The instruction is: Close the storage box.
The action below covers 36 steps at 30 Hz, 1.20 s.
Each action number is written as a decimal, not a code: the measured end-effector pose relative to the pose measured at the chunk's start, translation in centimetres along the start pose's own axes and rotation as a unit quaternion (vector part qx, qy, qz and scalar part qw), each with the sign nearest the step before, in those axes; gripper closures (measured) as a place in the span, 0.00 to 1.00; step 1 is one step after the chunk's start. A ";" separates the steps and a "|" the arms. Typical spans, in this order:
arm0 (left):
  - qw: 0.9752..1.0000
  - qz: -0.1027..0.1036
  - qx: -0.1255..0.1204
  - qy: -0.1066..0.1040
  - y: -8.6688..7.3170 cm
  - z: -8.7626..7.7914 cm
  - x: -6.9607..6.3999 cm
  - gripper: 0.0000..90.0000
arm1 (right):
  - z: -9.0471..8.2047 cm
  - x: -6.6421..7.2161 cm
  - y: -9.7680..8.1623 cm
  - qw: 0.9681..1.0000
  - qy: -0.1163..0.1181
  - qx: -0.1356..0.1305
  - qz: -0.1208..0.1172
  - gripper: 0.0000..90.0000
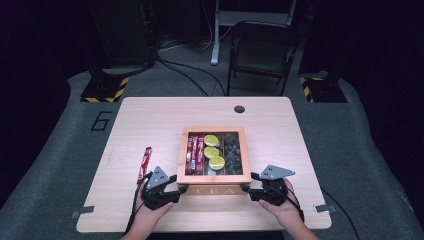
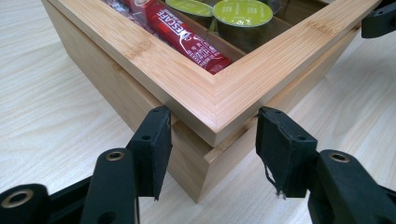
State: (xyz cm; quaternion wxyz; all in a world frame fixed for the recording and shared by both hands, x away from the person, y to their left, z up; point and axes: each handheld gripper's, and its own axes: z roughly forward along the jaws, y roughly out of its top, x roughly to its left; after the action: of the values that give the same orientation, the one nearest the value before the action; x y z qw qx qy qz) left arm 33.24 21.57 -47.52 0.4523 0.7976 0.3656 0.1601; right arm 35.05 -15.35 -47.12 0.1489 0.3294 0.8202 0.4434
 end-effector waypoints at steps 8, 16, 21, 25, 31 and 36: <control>1.000 -0.006 -0.012 0.001 0.1 0.1 0.2 0.39 | 0.3 0.2 -0.1 1.000 -0.008 0.010 0.002 0.39; 1.000 -0.001 0.006 0.002 -0.1 0.5 0.1 0.38 | -0.1 0.3 0.2 1.000 -0.001 -0.008 -0.004 0.37; 1.000 -0.003 0.002 -0.001 0.2 0.2 0.4 0.38 | -0.2 0.2 0.3 1.000 -0.004 -0.019 0.006 0.37; 1.000 -0.017 -0.015 0.000 0.7 -0.4 1.0 0.38 | -0.5 -0.1 0.4 1.000 -0.002 -0.026 0.010 0.37; 0.999 -0.028 -0.029 0.002 1.3 -1.3 1.6 0.38 | -1.4 -0.4 0.9 0.999 -0.004 -0.049 0.017 0.38; 0.999 -0.036 -0.028 0.012 1.6 -1.5 2.4 0.38 | -1.9 -1.3 1.1 0.998 -0.014 -0.051 0.021 0.38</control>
State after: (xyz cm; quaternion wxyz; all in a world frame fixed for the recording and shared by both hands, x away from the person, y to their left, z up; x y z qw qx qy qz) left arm 34.72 23.71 -45.57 0.4756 0.7691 0.3945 0.1633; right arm 35.42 -17.04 -45.21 0.1683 0.3446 0.7871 0.4831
